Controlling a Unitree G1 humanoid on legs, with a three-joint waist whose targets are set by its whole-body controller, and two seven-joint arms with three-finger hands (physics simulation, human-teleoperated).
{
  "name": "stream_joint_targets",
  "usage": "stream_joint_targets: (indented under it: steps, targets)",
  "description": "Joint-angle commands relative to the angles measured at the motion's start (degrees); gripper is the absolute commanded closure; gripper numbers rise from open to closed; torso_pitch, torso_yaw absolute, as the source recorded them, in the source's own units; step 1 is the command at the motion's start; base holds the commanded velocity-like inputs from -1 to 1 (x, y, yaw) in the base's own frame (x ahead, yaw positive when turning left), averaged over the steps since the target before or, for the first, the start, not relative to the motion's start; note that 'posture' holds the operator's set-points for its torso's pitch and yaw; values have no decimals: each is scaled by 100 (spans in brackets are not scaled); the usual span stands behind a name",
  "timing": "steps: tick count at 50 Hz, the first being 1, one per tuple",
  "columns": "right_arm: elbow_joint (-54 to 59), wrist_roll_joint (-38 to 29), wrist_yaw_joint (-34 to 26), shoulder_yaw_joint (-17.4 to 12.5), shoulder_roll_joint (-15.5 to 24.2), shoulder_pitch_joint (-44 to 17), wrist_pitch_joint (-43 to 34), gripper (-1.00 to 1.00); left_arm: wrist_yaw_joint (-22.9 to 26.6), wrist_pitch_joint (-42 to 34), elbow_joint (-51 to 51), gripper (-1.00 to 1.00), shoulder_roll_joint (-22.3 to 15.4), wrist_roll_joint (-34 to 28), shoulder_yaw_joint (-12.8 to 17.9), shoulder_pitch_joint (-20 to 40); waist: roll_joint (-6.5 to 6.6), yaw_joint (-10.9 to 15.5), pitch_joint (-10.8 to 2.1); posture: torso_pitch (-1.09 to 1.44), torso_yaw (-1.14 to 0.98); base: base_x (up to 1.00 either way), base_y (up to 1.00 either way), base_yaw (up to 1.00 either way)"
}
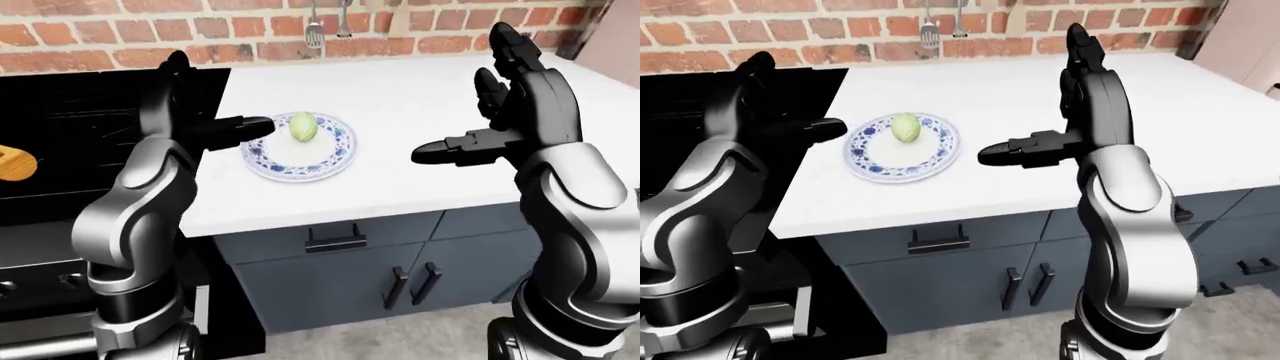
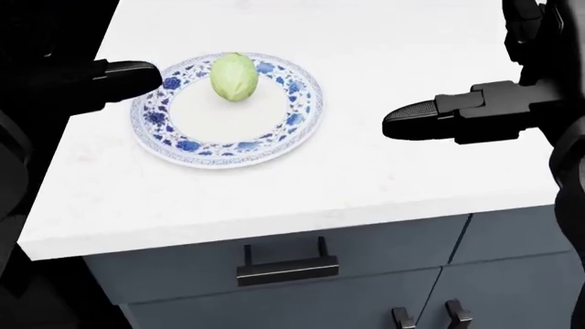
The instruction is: Pick the brussel sprout from the plate and place it in the pan.
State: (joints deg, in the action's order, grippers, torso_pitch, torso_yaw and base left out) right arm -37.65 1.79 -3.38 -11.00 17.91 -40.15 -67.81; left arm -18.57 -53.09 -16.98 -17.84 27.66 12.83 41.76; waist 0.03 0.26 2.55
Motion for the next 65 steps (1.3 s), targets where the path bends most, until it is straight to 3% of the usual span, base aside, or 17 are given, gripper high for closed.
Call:
stream_joint_targets:
  steps: [1,5,11,13,14,33,34,43,46,54,55,57,60,65]
  targets:
    - [-171,-29,19,-67,71,-175,177,-100,25,214,-214,-100,-74,-5,45,197,15,2,-133,0,0,23,0,0]
    - [-177,-39,9,-47,76,-170,134,-100,35,225,-220,-100,-74,-12,49,177,38,6,-89,0,0,22,0,0]
    - [-173,-49,7,-46,67,-173,135,-100,68,305,-162,-100,-62,-54,31,150,15,19,-136,0,0,17,0,0]
    - [-171,-59,5,-49,67,-151,171,-100,82,317,-158,-100,-60,-63,31,143,-6,20,-61,0,0,8,0,0]
    - [-171,-65,10,-47,68,-163,161,-100,83,314,-157,-100,-59,-67,30,143,1,11,-171,0,0,0,0,0]
    - [-171,-138,-19,-23,83,-119,179,-100,66,266,-204,-100,-48,-62,34,149,-11,-38,-108,0,0,0,0,0]
    - [-157,-151,-29,2,80,-120,172,-100,63,248,-219,-100,-50,-53,44,152,-2,41,-167,0,0,0,0,40]
    - [-178,-251,-69,-39,75,-178,125,-100,81,275,-173,-100,-51,-71,42,158,-113,108,16,0,0,0,0,80]
    - [-116,-269,-51,-29,70,-156,174,-100,43,195,-216,-100,-56,-41,52,192,-53,150,-48,0,0,0,0,0]
    - [-205,-284,-98,-40,74,-154,177,-100,109,294,-145,-100,-33,-107,25,143,61,47,-74,0,0,0,0,0]
    - [-210,-276,-104,-44,69,-148,192,-100,84,226,-202,-100,-34,-85,35,154,68,26,-186,0,0,12,0,0]
    - [-218,-261,-110,-41,59,-138,220,-100,123,315,-151,-100,-28,-117,17,111,90,35,-27,0,0,20,0,0]
    - [-242,-259,-108,-23,57,-149,188,-100,123,303,-163,-100,-24,-117,21,114,92,28,74,0,0,28,0,0]
    - [-245,-264,-118,-19,62,-138,194,-100,133,310,-151,-100,-27,-122,34,114,226,-16,69,0,0,31,0,0]
